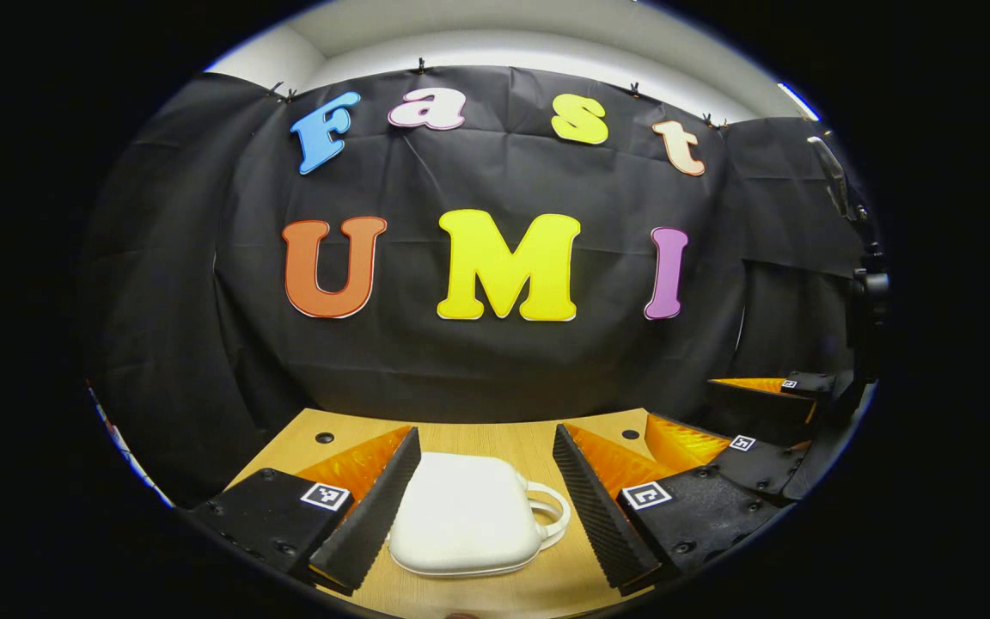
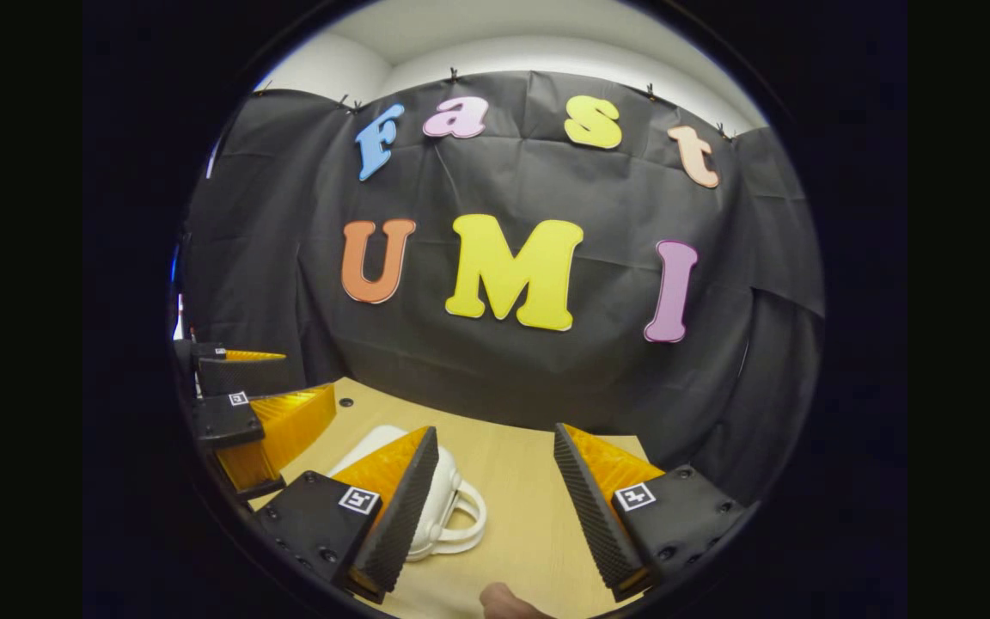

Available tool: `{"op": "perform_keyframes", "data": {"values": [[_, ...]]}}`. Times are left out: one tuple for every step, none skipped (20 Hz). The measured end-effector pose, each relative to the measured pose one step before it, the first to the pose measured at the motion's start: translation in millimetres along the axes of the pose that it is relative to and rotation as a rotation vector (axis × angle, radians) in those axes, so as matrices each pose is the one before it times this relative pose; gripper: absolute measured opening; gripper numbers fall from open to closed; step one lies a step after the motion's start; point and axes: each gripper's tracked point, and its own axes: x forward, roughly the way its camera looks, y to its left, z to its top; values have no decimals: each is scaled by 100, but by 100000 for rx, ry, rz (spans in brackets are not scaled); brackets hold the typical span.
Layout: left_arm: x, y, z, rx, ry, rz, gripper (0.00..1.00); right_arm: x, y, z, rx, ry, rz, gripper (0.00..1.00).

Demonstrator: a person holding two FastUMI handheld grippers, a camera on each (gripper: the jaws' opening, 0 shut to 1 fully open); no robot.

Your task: First open the suitcase, pack the skin care products into it, and then close the suitcase.

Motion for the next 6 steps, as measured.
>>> {"op": "perform_keyframes", "data": {"values": [[-39, -26, -56, 35, 165, -139, 99, -4, -17, -56, -104, 193, -19, 81], [-63, -75, -14, -31, -86, -74, 99, 0, -2, -37, -32, 293, -2, 81], [88, -110, -93, -137, 72, -277, 99, 4, -47, -107, -252, 246, -249, 81], [-76, 47, 30, -26, 108, -93, 99, -8, -46, -20, -178, 36, -206, 80], [83, -14, -7, -124, 163, -200, 99, -71, -13, -65, -57, 92, -100, 80], [-36, 8, -163, -171, 403, -194, 99, -116, -80, -56, -211, 266, -130, 81]]}}
